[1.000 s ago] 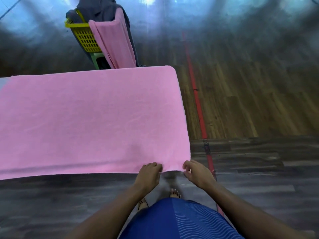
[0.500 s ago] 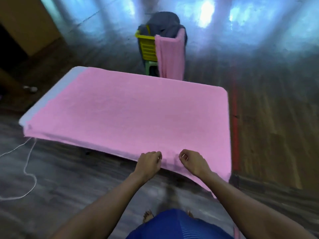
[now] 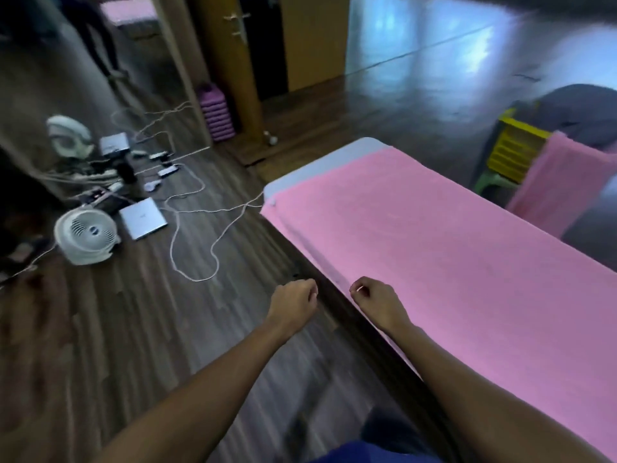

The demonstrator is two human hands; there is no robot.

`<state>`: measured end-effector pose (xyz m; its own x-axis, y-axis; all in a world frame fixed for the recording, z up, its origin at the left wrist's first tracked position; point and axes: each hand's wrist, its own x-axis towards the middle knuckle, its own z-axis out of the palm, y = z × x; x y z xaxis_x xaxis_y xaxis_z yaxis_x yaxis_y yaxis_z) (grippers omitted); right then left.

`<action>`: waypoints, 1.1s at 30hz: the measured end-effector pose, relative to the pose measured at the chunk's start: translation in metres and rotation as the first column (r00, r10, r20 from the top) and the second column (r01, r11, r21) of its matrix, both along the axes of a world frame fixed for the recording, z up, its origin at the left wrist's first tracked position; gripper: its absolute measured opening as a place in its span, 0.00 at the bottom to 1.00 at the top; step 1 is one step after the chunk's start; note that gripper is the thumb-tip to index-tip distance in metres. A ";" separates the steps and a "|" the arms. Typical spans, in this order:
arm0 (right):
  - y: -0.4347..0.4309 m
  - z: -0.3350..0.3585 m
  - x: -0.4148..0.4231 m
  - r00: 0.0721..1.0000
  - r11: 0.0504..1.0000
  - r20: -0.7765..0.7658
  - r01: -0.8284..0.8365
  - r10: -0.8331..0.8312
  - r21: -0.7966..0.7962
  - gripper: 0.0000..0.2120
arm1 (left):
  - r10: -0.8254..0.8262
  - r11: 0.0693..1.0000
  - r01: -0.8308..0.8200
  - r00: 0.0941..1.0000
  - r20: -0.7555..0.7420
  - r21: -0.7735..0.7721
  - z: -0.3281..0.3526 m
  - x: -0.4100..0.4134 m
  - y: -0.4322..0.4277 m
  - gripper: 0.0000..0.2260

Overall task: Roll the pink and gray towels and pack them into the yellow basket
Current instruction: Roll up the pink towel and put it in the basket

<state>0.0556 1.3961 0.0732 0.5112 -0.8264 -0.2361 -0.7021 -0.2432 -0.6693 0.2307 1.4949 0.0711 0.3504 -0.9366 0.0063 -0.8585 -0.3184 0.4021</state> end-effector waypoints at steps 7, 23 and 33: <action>-0.033 0.001 0.140 0.975 0.975 0.028 -0.221 0.221 -0.005 0.06 | 0.243 0.970 -0.243 0.968 -0.059 0.019 -0.011 0.114 0.008 0.05; -0.185 -0.015 0.473 0.941 0.940 0.011 -0.337 0.337 0.050 0.05 | 0.492 0.864 -0.482 0.870 -0.041 0.146 0.008 0.429 -0.087 0.08; -0.303 -0.018 0.635 0.992 0.991 0.039 -0.121 0.119 0.055 0.11 | 0.353 0.931 -0.340 0.932 -0.088 0.128 0.009 0.633 -0.234 0.07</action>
<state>0.6911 1.0928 0.0550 0.6150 -0.7439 -0.2615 -0.6456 -0.2848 -0.7086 0.8633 1.2606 0.0797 0.6460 -0.7494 -0.1448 -0.6401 -0.6353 0.4320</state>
